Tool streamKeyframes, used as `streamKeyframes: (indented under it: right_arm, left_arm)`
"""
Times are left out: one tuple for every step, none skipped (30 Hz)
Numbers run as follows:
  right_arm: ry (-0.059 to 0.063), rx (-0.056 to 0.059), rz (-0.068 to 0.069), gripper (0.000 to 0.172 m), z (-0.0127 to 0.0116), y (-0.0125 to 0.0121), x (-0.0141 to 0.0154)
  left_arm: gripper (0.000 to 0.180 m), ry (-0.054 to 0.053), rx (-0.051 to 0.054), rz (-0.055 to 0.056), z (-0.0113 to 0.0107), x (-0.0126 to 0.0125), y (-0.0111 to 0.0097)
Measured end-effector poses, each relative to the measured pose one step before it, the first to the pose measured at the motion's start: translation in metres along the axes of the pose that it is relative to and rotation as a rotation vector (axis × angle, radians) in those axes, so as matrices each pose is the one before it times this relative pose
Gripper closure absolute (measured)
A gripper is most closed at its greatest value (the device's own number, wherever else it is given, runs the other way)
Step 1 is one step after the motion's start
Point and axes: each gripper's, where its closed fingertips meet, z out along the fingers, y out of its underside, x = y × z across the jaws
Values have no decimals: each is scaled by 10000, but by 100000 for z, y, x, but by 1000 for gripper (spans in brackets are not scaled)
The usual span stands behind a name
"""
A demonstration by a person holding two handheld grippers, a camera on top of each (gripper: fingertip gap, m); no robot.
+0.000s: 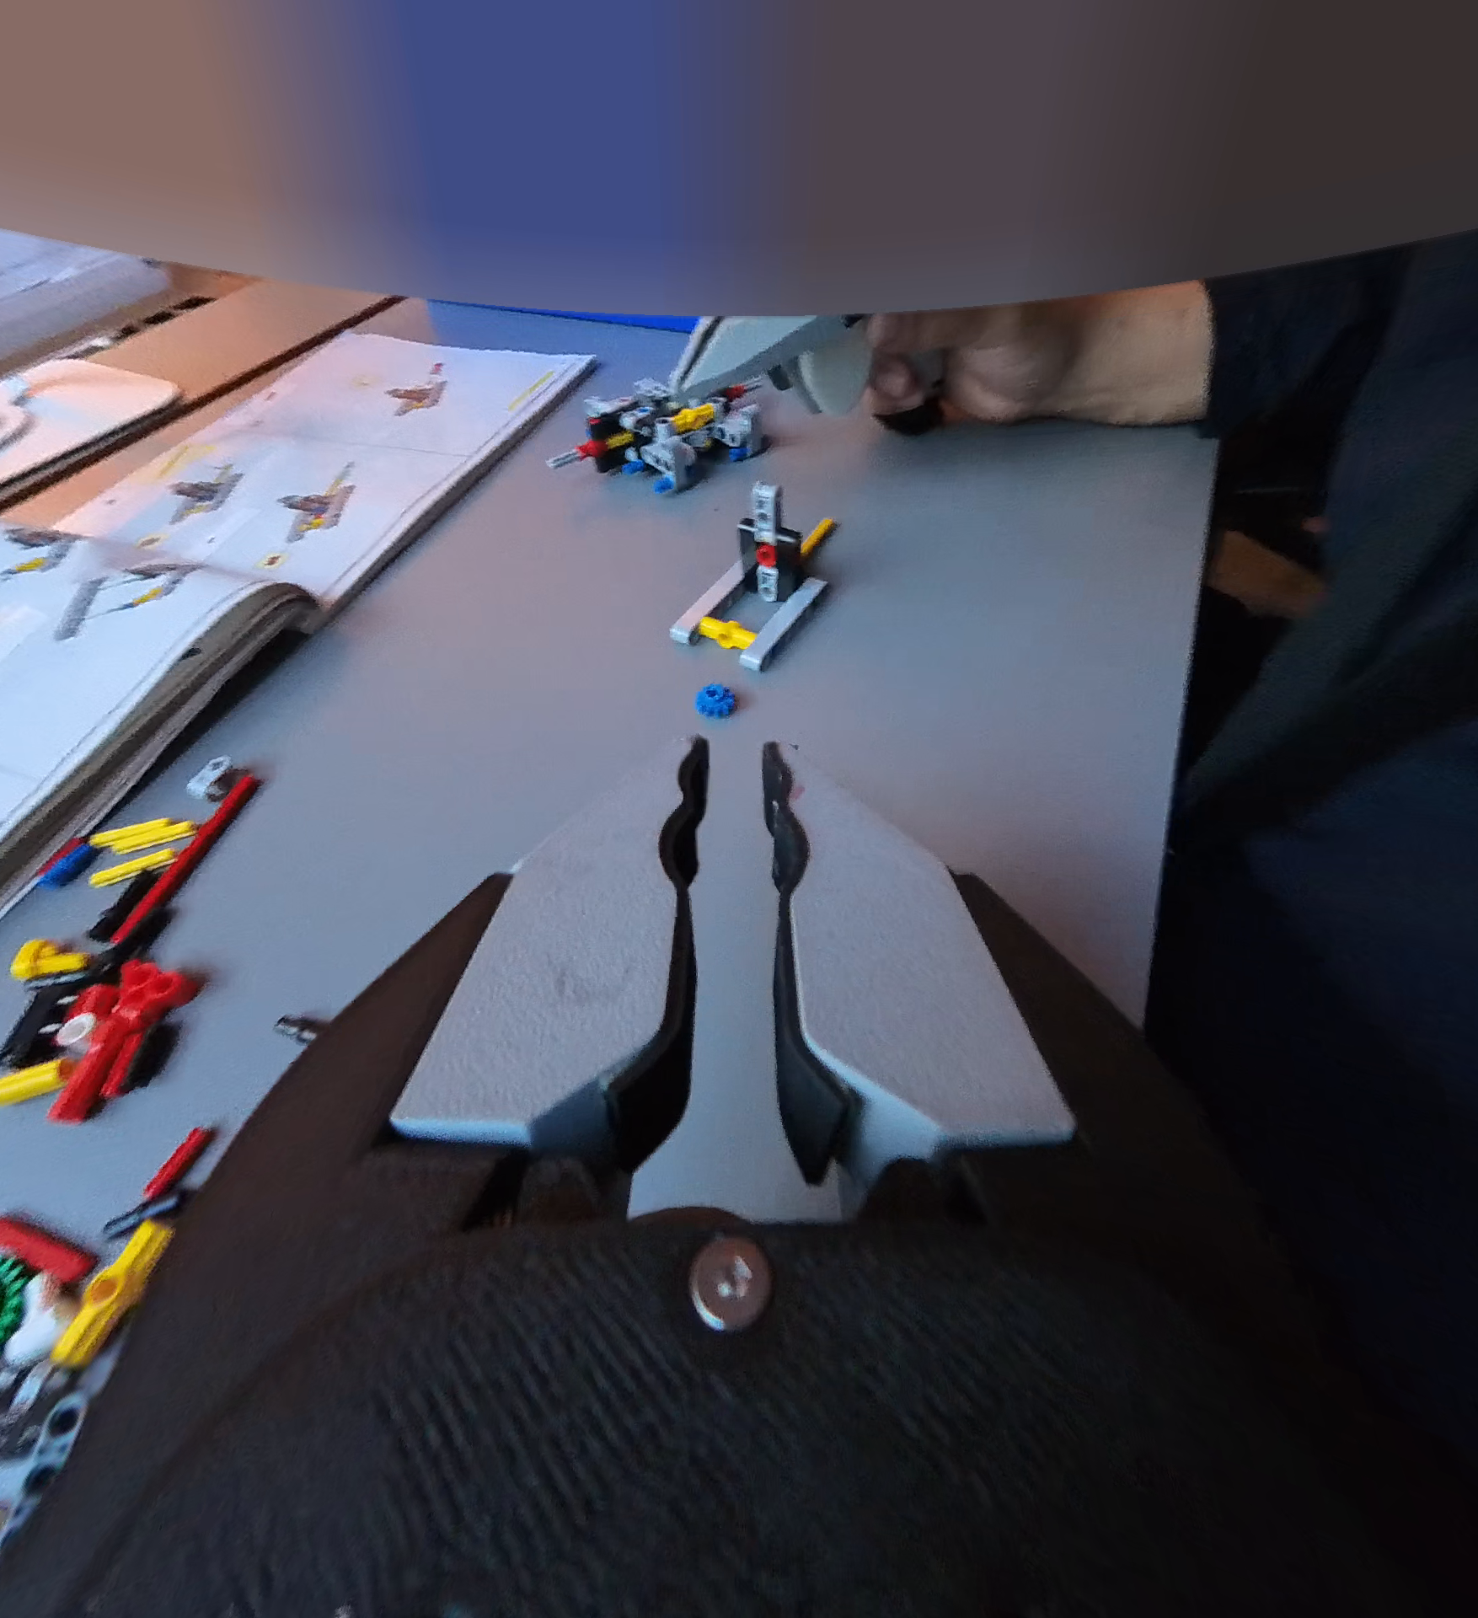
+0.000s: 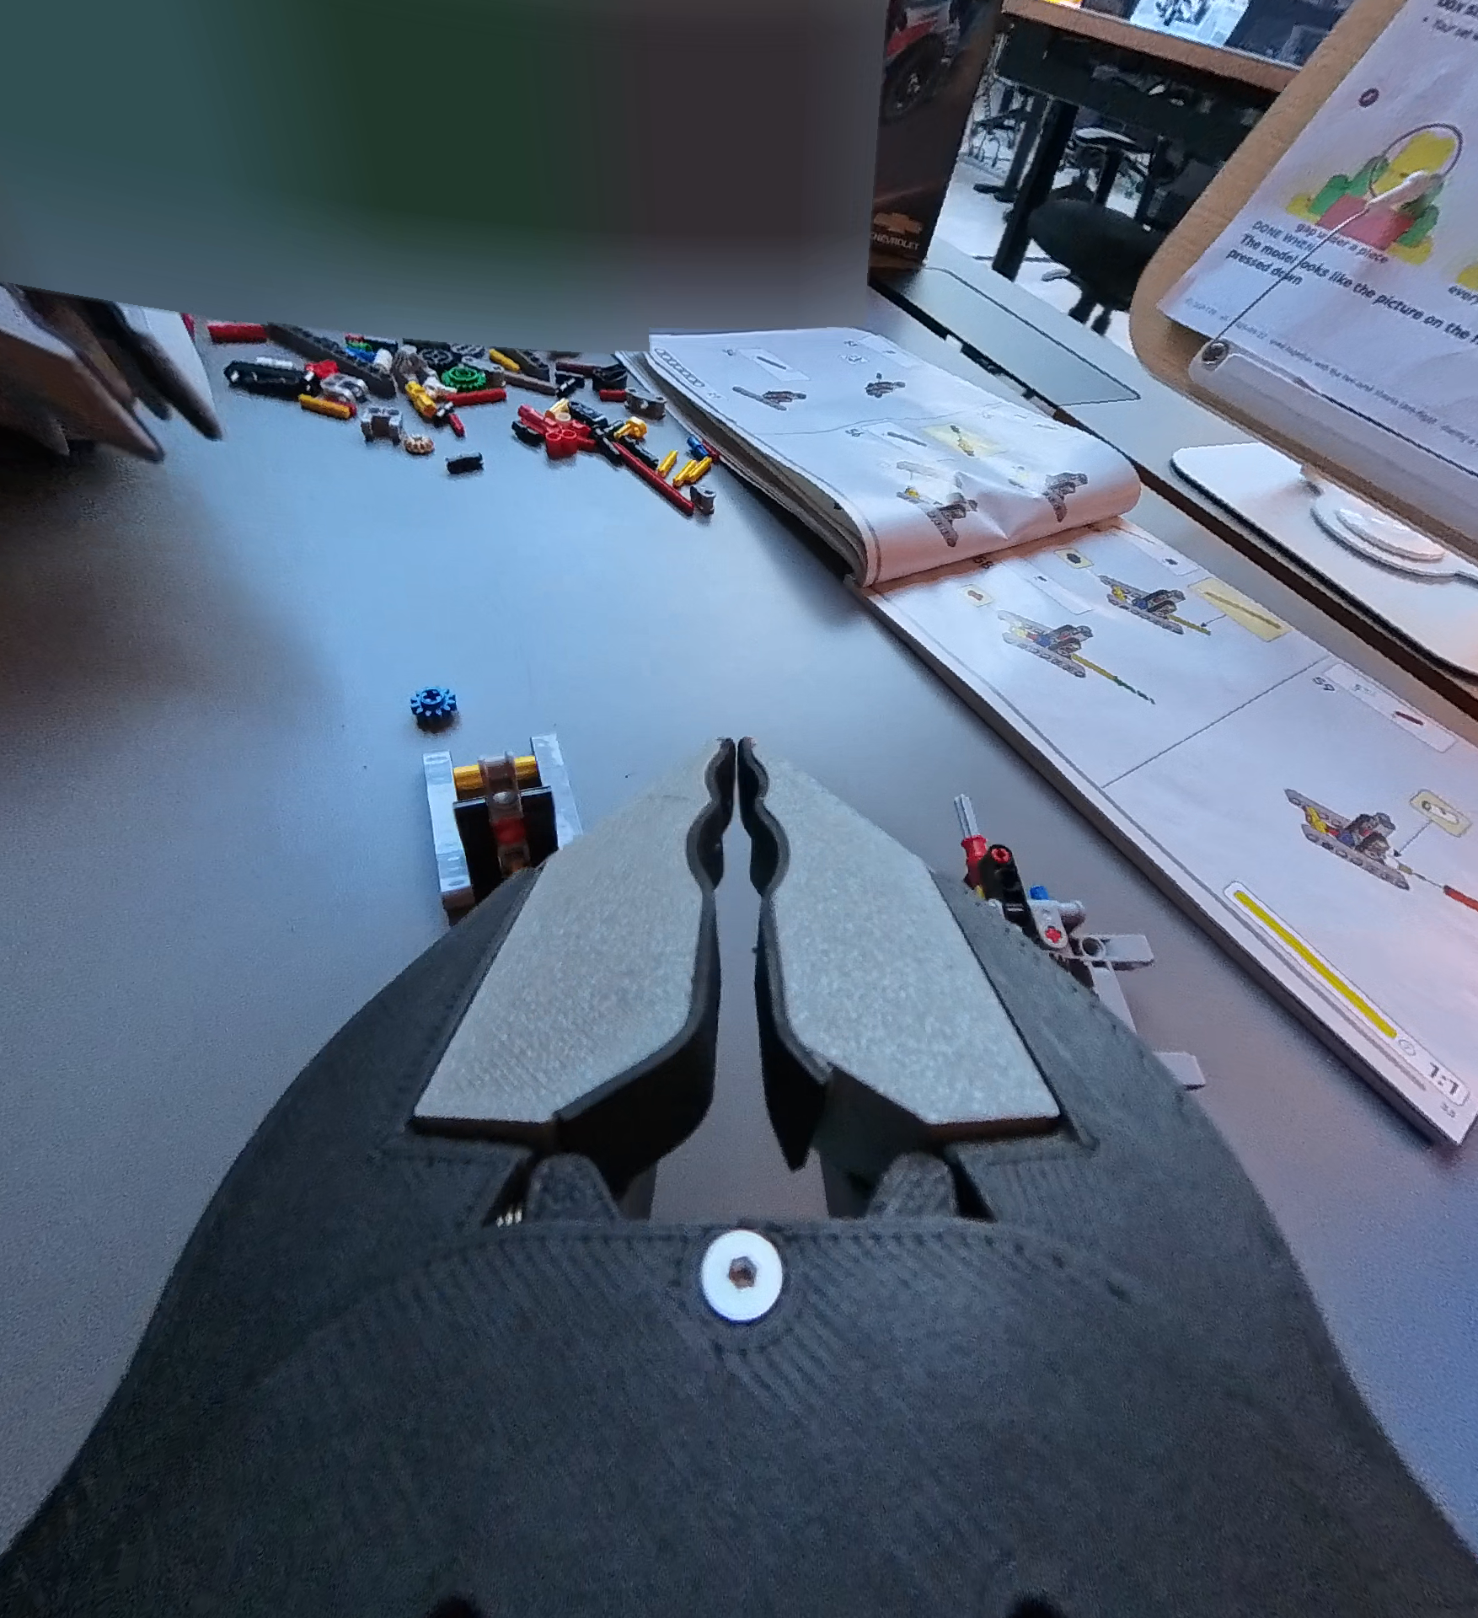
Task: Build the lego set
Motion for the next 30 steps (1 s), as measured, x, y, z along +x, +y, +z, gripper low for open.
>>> streamKeyframes:
  right_arm:
    - [9, 44, 80, 172, -55, -46, 72]
    - [14, 52, 38, 172, -69, -73, 32]
    - [3, 71, 17, 172, -70, -104, -27]
    - [0, 87, 15, 172, -68, -152, -67]
    - [-20, 72, 10, 172, -59, -137, -94]
    - [-5, 19, 1, 172, -42, -61, -70]
    - [39, -7, -22, 172, -76, -9, 7]
    - [71, -3, -46, 172, -110, -26, 53]
    - [87, 12, -71, 172, -164, -83, 83]
    - [126, 46, -83, 172, -211, -153, 147]
    - [142, 77, -69, 172, -218, -186, 185]
    - [113, 71, -38, 172, -180, -155, 159]
    - [80, 53, -19, 172, -137, -96, 142]
    - [62, 19, -2, 172, -49, -1, 134]
    - [40, -35, 33, 172, 34, 106, 138]
    - [18, -84, 67, 172, 82, 189, 120]
    - [13, -91, 79, 172, 85, 193, 94]
    - [-10, -52, 61, 172, 73, 119, 32]
    - [-36, -13, 37, 172, 47, 51, -38]
    - [-47, -7, 24, 172, 33, -2, -86]
    - [-53, 22, -11, 171, 18, -63, -134]
    - [-42, 38, -50, 171, 15, -113, -157]
    - [-18, 9, -78, 171, 22, -85, -127]
    - [-10, 1, -105, 172, 66, -42, -127]
    - [-31, -35, -107, 172, 86, 17, -141]
    - [-46, -51, -93, 172, 133, 38, -128]
    - [-59, -46, -65, 172, 141, 36, -126]
    - [-53, -41, -49, 172, 132, 16, -104]
    - [-28, -41, -53, 172, 85, -3, -65]
    - [3, 4, -57, 172, 53, -62, -43]
  left_arm:
    - [172, 356, -45, -96, 153, 187, 34]
    - [172, 226, -43, -35, 211, 81, -2]
    - [172, 139, -18, 84, 238, 63, -39]
    - [173, 51, 11, 150, 233, 30, -97]
    - [174, 30, 6, 155, 232, 23, -82]
    - [176, -11, -39, 122, 255, -61, -17]
    - [176, -25, -86, 78, 270, -106, 53]
    - [176, -9, -85, 59, 234, -64, 53]
    - [176, -25, -43, 62, 155, -26, 10]
    - [176, -58, -23, 65, 58, -19, 11]
    - [176, -63, -9, 76, 8, 2, 11]
    - [176, -85, 23, 88, -28, -11, -24]
    - [176, -105, 20, 79, -29, -42, -33]
    - [176, -104, 12, 72, -26, -41, -15]
    - [175, -140, 9, 67, -31, -74, -14]
    - [173, -151, -3, 47, -58, -49, 4]
    - [173, -91, -46, 33, -43, 49, 64]
    - [173, -67, -93, 46, -8, 96, 118]
    - [173, -71, -122, 66, 59, 86, 150]
    - [173, -38, -151, 87, 110, 83, 172]
    - [172, -27, -167, 92, 165, 77, 197]
    - [172, -14, -158, 101, 155, 72, 177]
    - [172, -4, -124, 86, 126, 73, 157]
    - [172, -5, -54, 54, 71, 50, 64]
    - [173, -32, -4, 34, 8, -24, -1]
    - [174, 25, 43, 9, -17, 17, -44]
    - [176, 71, 33, -67, -21, 12, -23]
    - [175, 57, 13, -120, -8, -55, -12]
    - [175, 37, 15, -100, -30, -83, 2]
    - [174, -3, 78, -72, -76, -71, -96]
